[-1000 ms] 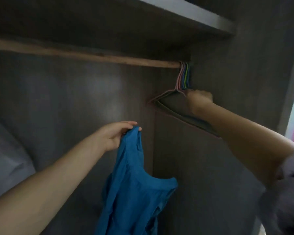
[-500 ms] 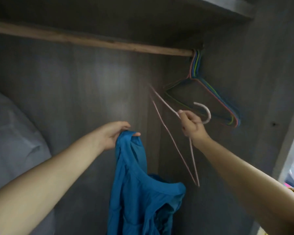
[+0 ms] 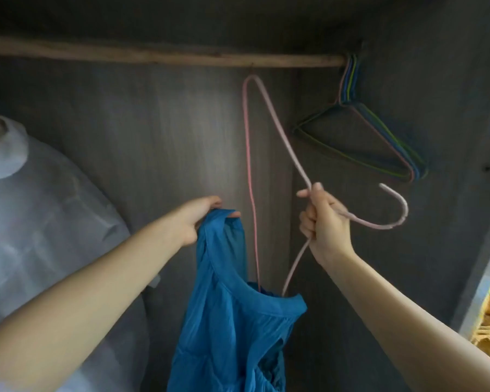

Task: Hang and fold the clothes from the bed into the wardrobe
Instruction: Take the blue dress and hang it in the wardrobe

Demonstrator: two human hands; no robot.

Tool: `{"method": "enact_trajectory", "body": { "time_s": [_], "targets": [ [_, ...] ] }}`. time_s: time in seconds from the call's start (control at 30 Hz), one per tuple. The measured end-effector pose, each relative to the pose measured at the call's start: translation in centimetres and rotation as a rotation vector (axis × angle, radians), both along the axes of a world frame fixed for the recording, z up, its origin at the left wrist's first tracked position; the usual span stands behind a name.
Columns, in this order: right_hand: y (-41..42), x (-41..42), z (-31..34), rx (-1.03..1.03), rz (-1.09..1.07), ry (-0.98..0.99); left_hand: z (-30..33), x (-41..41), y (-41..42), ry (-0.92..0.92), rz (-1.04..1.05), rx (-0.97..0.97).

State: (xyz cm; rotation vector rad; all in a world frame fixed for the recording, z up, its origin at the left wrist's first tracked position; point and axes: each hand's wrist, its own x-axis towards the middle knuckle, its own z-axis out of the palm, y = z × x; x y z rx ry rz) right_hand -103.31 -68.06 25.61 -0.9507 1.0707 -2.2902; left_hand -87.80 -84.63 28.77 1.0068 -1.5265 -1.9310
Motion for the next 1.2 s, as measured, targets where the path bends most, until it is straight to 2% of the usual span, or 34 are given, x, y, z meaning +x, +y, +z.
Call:
{"method": "enact_trajectory", "body": {
  "time_s": [0.13,0.3,0.4,0.47,0.53,0.6,0.67,0.83,0.93,1.03,1.1,1.2],
  "targets": [
    [0.2,2.1,-3.3,0.433,0.217,0.205,-0.2,3.0,-1.7,0.092,0.211,0.021],
    [1.7,3.4,-1.4,0.73,0.327,0.372,-3.4,7.0,-4.1,0.182,0.414,0.093],
    [2.1,4.5,-0.5,0.954,0.37,0.521,-4.5,7.7,-4.7,0.294,0.429,0.108],
    [2.2,5.3,-0.1,1.047,0.409,0.556,-4.5,8.1,-4.5,0.324,0.346,0.076],
    [1.9,5.8,0.4,1.0,0.455,0.452,-4.2,8.4,-3.8,0.171,0.154,-0.049],
    [1.3,6.3,1.0,0.923,0.501,0.327,-4.2,8.5,-3.0,-0.081,-0.001,-0.262],
    [0.4,7.3,1.6,0.888,0.569,0.252,-4.4,8.6,-2.8,-0.243,0.024,-0.43],
    [-3.6,9.3,4.8,0.79,0.66,0.204,-4.3,9.6,-3.8,-0.419,0.228,-0.692],
    [-7.0,10.8,8.5,0.679,0.657,0.156,-3.1,10.0,-2.0,-0.338,0.241,-0.954],
    [-11.2,12.4,11.9,0.618,0.65,0.214,-1.0,9.3,1.5,-0.079,-0.007,-0.973],
    [-13.4,13.7,13.7,0.618,0.586,0.434,0.8,9.4,3.6,0.014,-0.066,-0.903],
    [-15.0,16.3,16.2,0.506,0.46,0.798,4.2,10.7,5.2,0.105,0.121,-0.781]
  ]
}}
